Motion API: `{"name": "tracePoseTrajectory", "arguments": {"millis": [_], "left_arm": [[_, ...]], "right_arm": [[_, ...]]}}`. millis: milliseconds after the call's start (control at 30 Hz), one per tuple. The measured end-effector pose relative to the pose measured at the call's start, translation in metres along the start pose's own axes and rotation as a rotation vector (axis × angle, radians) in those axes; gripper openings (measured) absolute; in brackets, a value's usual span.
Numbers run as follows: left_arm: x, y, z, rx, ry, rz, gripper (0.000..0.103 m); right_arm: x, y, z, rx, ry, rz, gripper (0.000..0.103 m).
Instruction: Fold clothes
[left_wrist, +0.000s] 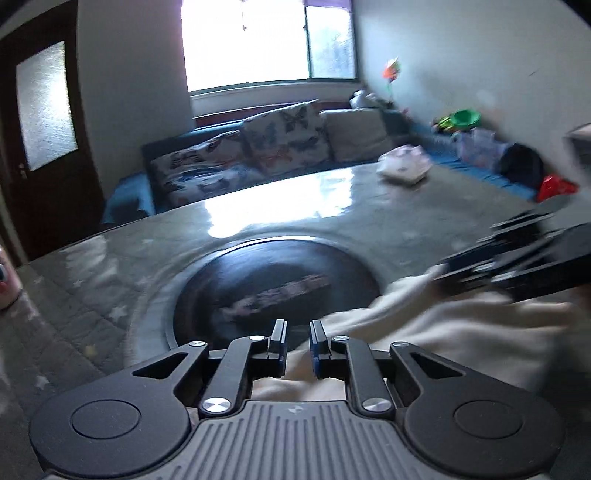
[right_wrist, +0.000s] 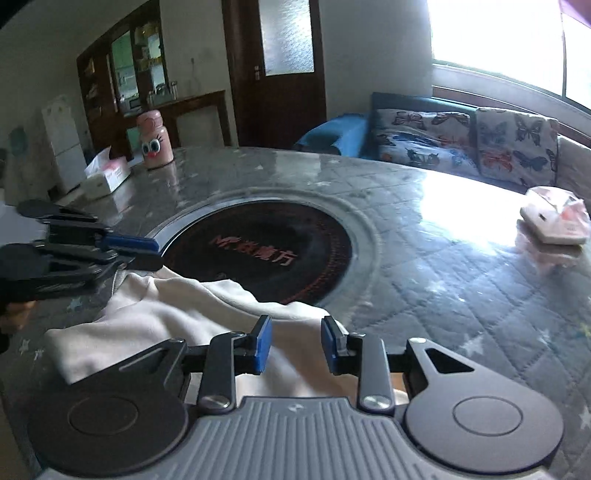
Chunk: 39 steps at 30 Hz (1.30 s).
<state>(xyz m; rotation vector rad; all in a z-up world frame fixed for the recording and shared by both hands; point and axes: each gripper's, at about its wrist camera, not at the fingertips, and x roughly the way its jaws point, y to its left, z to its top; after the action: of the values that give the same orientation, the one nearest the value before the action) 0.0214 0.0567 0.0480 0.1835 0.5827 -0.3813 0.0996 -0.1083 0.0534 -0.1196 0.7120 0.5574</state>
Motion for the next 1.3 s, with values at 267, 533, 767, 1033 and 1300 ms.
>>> {"name": "tracePoseTrajectory", "arguments": {"millis": [267,533,767,1033,1300], "left_arm": [[-0.018,-0.029,-0.025,0.009,0.027,-0.078,0.015],[-0.026,-0.022,-0.043,-0.057,0.033,-0.066,0.016],[-0.030,-0.018,-0.052,-0.106,0.028,-0.055,0.024],[-0.036,-0.011,-0.060,-0.167,0.007,-0.054,0.029],[-0.043,-0.011,-0.066,-0.197,-0.012,-0.054,0.030]], "right_arm": [[0.024,0.006,0.004,0.017,0.034,-0.033,0.027],[0.018,0.045,0.019,-0.105,0.033,0.090,0.028],[0.056,0.071,0.024,-0.154,0.086,0.123,0.028],[0.049,0.091,0.039,-0.252,0.053,0.223,0.028],[0.068,0.134,0.050,-0.387,0.128,0.348,0.020]]}}
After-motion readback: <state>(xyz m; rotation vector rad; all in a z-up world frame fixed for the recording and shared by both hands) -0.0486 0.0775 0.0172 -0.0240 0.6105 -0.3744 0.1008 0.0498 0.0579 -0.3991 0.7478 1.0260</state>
